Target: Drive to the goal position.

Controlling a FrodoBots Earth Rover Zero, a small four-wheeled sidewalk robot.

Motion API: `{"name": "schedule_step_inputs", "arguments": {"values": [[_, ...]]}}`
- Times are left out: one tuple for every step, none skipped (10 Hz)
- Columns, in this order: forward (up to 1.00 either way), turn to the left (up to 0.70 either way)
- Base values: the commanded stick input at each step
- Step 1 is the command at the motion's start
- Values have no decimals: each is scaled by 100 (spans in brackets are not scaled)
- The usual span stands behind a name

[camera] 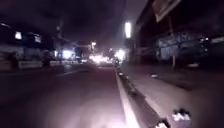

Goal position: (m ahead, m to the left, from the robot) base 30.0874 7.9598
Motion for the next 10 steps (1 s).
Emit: {"name": "schedule_step_inputs", "arguments": {"values": [[100, 0], [100, 0], [100, 0], [100, 0], [100, 0], [100, 0], [100, 0], [100, 0], [100, 0], [100, -1]]}}
